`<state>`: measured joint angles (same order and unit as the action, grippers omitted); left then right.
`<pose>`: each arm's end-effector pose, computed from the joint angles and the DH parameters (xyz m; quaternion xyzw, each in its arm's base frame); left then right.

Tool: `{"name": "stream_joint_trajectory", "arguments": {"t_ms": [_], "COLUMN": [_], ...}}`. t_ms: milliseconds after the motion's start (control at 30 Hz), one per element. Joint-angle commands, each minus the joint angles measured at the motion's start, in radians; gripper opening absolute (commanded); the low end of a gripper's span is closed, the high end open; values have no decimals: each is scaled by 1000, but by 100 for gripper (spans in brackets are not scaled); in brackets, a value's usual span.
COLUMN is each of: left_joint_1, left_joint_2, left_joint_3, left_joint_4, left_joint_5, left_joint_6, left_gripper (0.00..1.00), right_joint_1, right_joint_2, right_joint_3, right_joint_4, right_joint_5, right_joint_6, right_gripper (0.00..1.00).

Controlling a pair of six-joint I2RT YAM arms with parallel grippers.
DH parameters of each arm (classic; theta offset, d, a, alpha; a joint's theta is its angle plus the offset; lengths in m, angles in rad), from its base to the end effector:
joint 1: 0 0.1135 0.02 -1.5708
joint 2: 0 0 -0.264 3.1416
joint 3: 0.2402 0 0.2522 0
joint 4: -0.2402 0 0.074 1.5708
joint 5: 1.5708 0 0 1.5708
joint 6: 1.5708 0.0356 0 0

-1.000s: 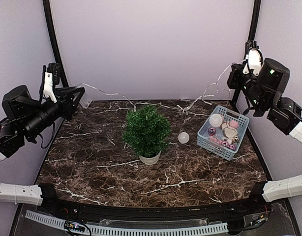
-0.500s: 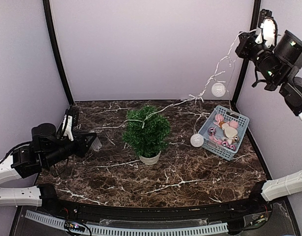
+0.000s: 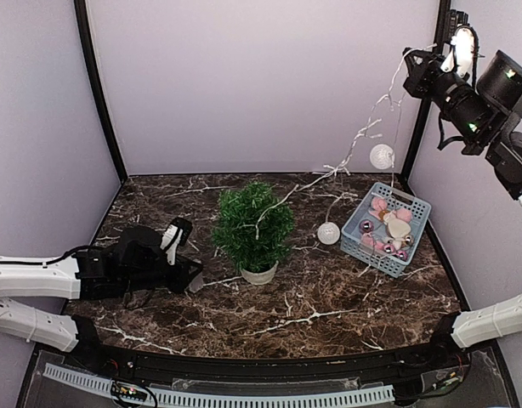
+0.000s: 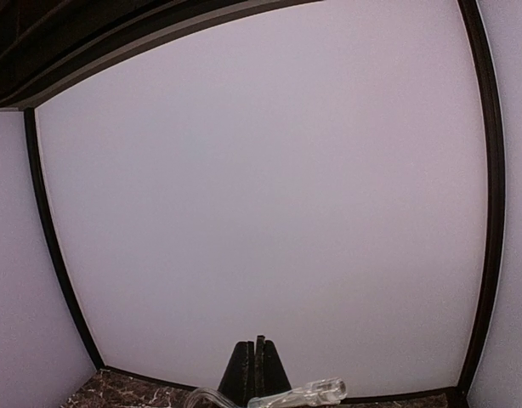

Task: Decorate the small christmas tree
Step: Pass from the left arm to the right

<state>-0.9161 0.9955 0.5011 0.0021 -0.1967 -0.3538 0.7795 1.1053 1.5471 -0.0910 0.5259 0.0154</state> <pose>0.1373 -0.1674 0.2201 0.1885 0.8344 -0.2353 0.4614 0.1518 0.1248 0.5444 -0.0085 0.5927 0.1691 0.7874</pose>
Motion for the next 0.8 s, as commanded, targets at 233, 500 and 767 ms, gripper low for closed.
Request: {"name": "stream_joint_trajectory", "arguments": {"t_ms": [233,500,767], "left_joint_1": [-32,-141,-198], "left_joint_2": [239,201,139], "left_joint_3": [93,79,76], "left_joint_4": [92,184,353], "left_joint_5": [99,1,-9], "left_joint_6": [160,245,382], "left_gripper": [0,0,0], "right_joint_1": [-6,-6,-6], "right_joint_2": [-21,-31,-36], "right_joint_3": [31,21,-1], "right_joint_4": [55,60,70], "right_joint_5": [-95,-105,-102], "right_joint_6": [35,31,30], "right_gripper": [0,0,0]}}
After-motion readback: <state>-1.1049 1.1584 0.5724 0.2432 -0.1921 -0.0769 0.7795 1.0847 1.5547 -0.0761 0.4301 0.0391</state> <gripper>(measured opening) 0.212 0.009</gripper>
